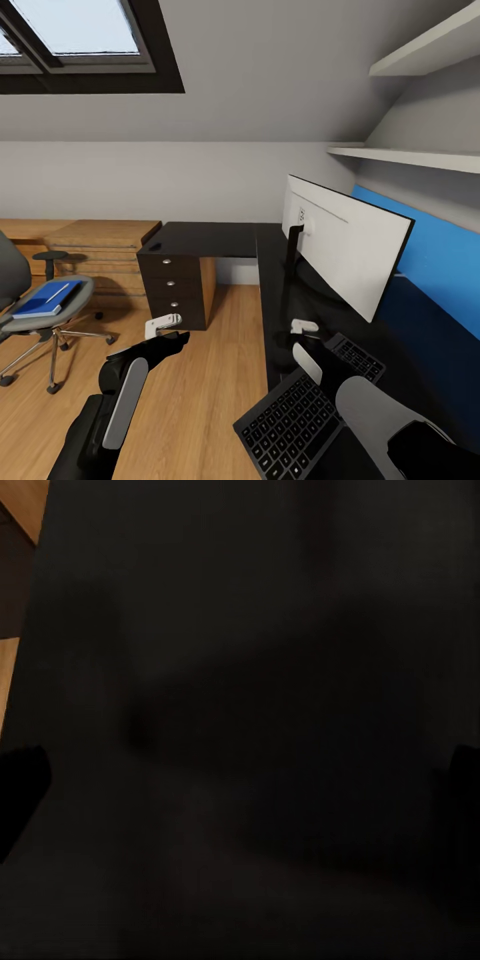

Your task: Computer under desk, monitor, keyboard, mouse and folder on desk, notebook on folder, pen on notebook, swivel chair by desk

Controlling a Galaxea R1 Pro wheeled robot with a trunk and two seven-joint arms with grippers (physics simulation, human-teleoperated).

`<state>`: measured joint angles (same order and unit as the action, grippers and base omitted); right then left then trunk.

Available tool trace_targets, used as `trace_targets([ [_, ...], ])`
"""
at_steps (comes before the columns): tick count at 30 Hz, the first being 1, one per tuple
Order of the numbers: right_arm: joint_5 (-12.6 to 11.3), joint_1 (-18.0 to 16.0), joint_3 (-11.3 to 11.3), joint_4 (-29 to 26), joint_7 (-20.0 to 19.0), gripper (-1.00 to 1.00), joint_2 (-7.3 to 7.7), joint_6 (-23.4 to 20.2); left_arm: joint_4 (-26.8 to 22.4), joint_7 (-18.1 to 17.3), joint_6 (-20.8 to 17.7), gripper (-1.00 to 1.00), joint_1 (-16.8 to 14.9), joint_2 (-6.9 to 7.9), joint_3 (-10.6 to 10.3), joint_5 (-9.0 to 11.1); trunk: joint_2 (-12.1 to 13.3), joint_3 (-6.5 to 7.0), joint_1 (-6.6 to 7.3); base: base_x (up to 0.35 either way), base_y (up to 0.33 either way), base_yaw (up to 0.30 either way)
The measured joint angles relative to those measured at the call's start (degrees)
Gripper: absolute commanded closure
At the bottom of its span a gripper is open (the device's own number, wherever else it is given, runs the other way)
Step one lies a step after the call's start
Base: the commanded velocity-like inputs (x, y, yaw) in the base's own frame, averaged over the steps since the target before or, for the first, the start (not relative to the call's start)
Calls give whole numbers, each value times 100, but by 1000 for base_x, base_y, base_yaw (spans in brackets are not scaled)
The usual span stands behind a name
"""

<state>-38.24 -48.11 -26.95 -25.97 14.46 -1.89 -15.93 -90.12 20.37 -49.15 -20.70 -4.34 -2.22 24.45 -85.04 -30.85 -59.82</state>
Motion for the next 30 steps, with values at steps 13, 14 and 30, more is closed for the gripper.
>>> trace_targets([
  [13, -399, -5, 18, -183, 2, -100, 40, -301, 0, 5, 0, -100, 1, -4, -4, -8, -1, 1, 1, 0, 0, 0],
  [14, -412, -5, 19, -185, 5, -100, 41, -299, 0, 6, 0, -100, 1, -5, -4, -8, -1, 1, 1, 0, 0, 0],
  [30, -456, -4, 28, -194, 3, -100, 52, -303, 1, 7, 0, -100, 0, -5, -4, -9, -1, 1, 0, 0, 0, -7],
])
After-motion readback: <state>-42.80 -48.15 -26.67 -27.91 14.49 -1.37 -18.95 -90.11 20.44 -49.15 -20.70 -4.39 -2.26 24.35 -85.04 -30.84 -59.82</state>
